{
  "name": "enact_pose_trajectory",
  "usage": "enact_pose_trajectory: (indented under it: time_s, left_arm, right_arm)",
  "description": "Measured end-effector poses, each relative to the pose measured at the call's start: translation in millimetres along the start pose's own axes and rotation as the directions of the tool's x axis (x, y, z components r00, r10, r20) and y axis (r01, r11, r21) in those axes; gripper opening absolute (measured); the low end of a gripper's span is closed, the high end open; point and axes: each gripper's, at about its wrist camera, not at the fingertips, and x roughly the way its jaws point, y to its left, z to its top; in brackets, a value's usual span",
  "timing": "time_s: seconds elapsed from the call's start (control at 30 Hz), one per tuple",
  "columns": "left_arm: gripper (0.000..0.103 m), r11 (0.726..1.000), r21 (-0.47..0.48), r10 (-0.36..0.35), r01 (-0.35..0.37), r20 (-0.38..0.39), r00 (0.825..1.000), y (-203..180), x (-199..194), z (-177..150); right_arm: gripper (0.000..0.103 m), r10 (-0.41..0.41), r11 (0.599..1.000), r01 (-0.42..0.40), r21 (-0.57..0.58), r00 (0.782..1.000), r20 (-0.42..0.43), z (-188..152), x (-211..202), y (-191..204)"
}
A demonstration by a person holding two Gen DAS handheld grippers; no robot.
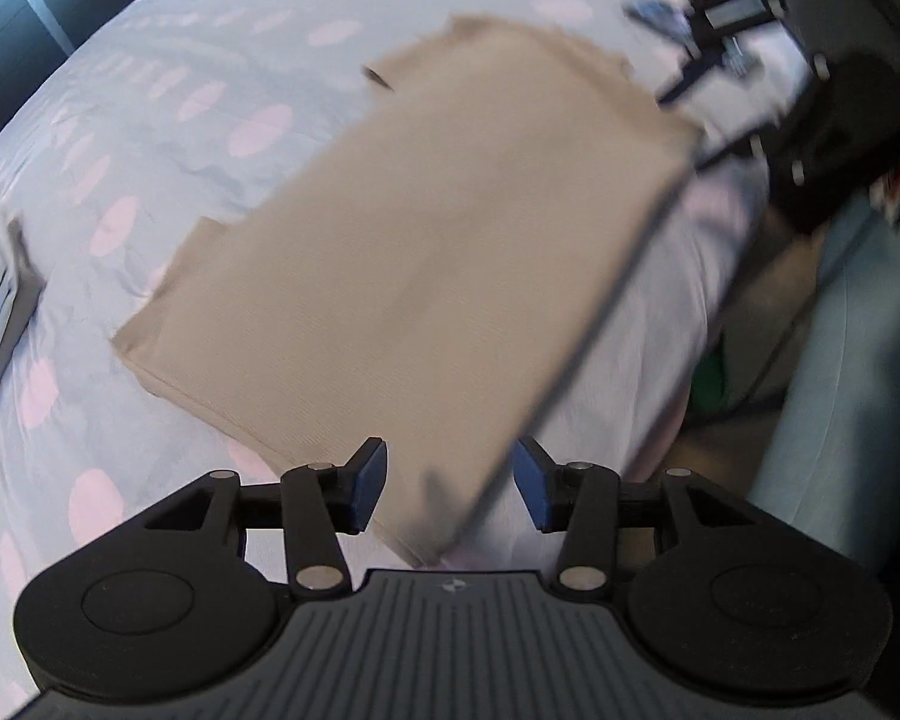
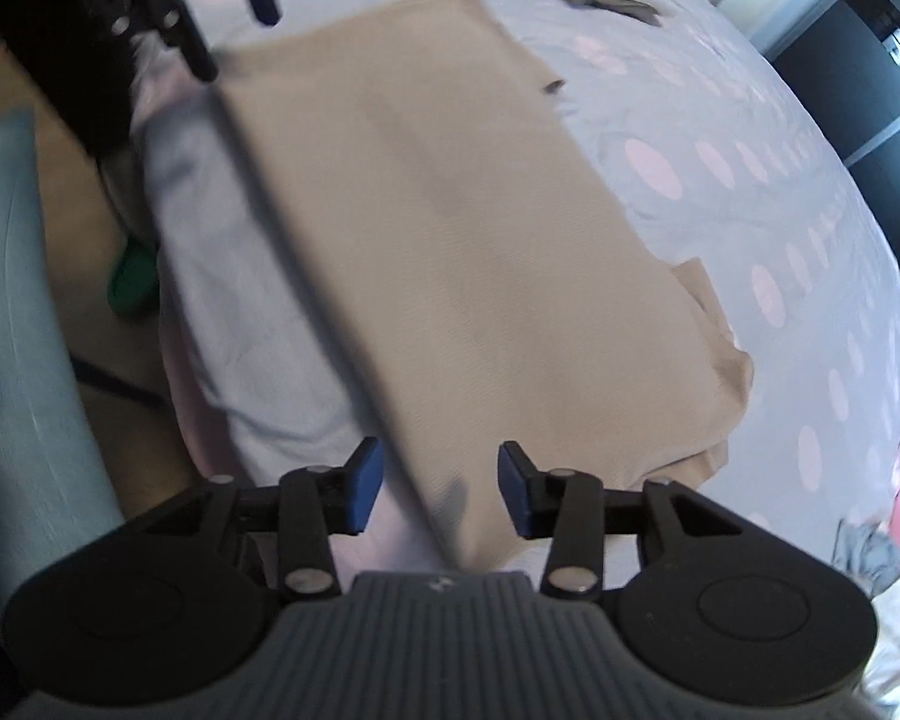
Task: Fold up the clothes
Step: 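Open both grippers and release the sweater on the bed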
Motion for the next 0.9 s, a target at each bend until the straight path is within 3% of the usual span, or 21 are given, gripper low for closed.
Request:
enact_pose_trajectory:
  time_s: [0.17,0.3,0.4,0.5,0.63,0.8,0.9]
  left_arm:
    - [0.044,0.987,-0.158,0.000,0.003,0.020,1.000,40.5,-5.3,20.6]
    - [0.044,0.971,-0.235,0.044,-0.037,0.023,0.999,67.9,-0.8,38.4]
    - [0.044,0.948,-0.314,0.070,-0.053,0.041,0.997,88.4,10.6,46.4]
    - [0.044,0.917,-0.394,0.092,-0.057,0.070,0.993,104.8,19.5,46.6]
    - [0.044,0.891,-0.448,0.103,-0.069,0.053,0.993,115.5,35.0,43.6]
    - [0.044,0.889,-0.453,0.086,-0.067,0.020,0.996,118.0,52.0,44.4]
    - [0.044,0.890,-0.452,0.078,-0.068,0.003,0.997,116.1,58.5,43.8]
  right_arm:
    - [0.048,0.042,0.980,-0.041,0.193,0.999,0.002,1.2,-5.5,-29.0]
    - [0.048,0.056,0.932,-0.052,0.358,0.998,0.000,4.9,-0.4,-76.6]
    - [0.050,0.066,0.846,-0.054,0.531,0.998,-0.004,0.9,8.7,-121.8]
    - [0.053,0.112,0.683,-0.080,0.726,0.994,0.004,-14.3,21.7,-167.4]
    - [0.064,0.137,0.487,-0.103,0.867,0.990,0.041,-39.7,39.7,-205.1]
    - [0.068,0.179,0.355,-0.124,0.926,0.982,0.063,-60.9,65.5,-218.1]
    - [0.067,0.195,0.333,-0.108,0.937,0.980,0.044,-67.6,82.4,-217.1]
